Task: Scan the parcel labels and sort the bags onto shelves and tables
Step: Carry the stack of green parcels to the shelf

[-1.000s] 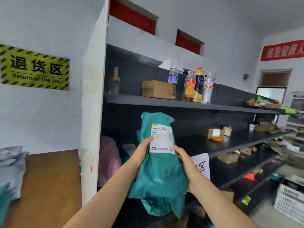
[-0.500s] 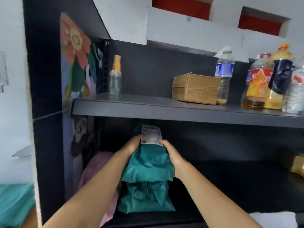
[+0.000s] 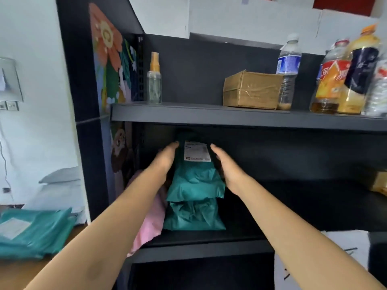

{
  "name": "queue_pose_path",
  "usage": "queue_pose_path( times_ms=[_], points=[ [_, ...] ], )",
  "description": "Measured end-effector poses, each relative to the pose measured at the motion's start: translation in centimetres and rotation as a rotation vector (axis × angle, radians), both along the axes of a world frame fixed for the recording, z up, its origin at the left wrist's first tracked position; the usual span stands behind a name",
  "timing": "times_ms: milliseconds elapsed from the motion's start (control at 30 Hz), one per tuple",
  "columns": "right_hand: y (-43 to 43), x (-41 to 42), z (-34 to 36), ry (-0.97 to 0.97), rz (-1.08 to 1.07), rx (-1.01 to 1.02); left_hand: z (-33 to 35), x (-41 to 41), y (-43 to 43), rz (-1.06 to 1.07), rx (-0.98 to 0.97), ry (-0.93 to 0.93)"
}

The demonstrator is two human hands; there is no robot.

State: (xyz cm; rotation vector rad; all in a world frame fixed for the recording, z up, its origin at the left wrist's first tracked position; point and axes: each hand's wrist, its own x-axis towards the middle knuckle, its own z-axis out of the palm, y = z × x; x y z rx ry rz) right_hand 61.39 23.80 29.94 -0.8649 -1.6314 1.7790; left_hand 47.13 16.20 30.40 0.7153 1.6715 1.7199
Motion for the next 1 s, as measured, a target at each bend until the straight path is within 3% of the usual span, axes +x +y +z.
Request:
queue_pose_path(
  times_ms=[67,167,400,567,700,1000],
  points=[
    [-2.8,1.3,0.6,-0.044,-0.076,0.118,0.0,0.8,-2.3,0.094,-0.028,0.183],
    [-7.3,2.6,0.2,-0.12,-0.211,0.273,-0.9,3.3,-6.9,0.03,-0.061,0.408],
    [-19.2,4.5,-1.4,-0.344,-0.217,0.424,-3.7,5.9,-20.5,-0.174,-0.086,0.504],
    [-27.6,4.1,-2.0,-0.568,-0.102,0.582,-4.8,4.9,-30.6,-0.153,-0.18,0.659],
    [-33.8,2.0,-3.1,-0.536,0.039,0.728,-5.4,2.2,-39.2,0.023,-0.24,0.751],
    [-49.5,-4.2,-5.5,-0.529,0.386,0.908,-5.5,-4.7,-62.4,0.318,-0.66,0.852]
  ],
)
